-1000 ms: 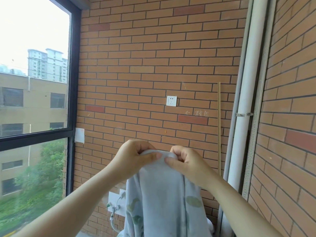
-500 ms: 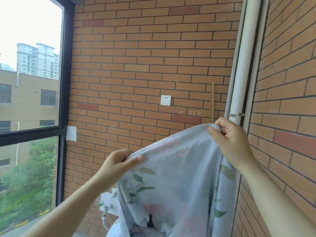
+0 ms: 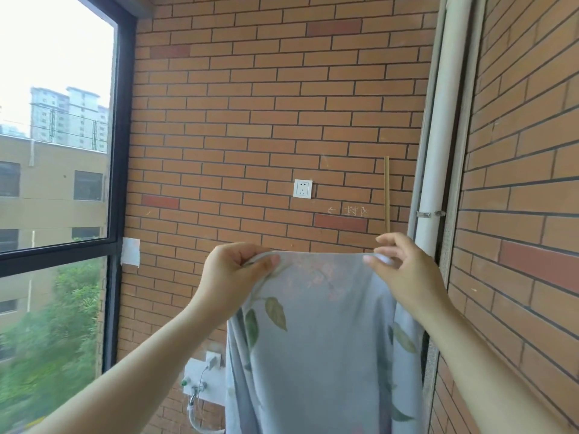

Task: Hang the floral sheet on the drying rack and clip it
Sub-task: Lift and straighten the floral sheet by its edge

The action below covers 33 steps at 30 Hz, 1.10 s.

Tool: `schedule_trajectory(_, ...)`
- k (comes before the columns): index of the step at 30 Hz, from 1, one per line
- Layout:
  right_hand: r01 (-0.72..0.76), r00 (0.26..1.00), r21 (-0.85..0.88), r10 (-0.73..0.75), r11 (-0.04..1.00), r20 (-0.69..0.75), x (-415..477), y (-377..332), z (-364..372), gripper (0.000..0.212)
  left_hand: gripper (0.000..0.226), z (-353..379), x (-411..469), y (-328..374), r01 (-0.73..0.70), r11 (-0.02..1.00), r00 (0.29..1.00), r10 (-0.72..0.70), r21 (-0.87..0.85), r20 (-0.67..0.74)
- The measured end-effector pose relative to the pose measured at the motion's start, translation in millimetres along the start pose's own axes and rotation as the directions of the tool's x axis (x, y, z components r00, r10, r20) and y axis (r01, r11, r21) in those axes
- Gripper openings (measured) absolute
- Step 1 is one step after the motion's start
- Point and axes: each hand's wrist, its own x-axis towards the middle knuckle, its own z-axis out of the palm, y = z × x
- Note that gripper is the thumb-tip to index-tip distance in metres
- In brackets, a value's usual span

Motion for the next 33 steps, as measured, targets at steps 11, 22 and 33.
schedule_trajectory(11,0.021,0.818,0.48,-0.291,0.877,0.497,-17,-43,39,0.029,0.005,1,3,31,-0.108,0.994,0.978,0.107,-0.007,0.178)
schedule_trajectory(22,0.404,0.869,0.263,-0.457,0.876,0.188,-10,-73,28,0.033,0.028,13,-30,-25,0.083,0.996,0.936,-0.08,0.004,0.342)
schedule_trajectory(33,0.419,0.907,0.174,-0.419,0.891,-0.037,2,-68,-16,0.032,0.027,25,-40,-91,0.157,0.949,0.976,-0.192,0.274,0.104)
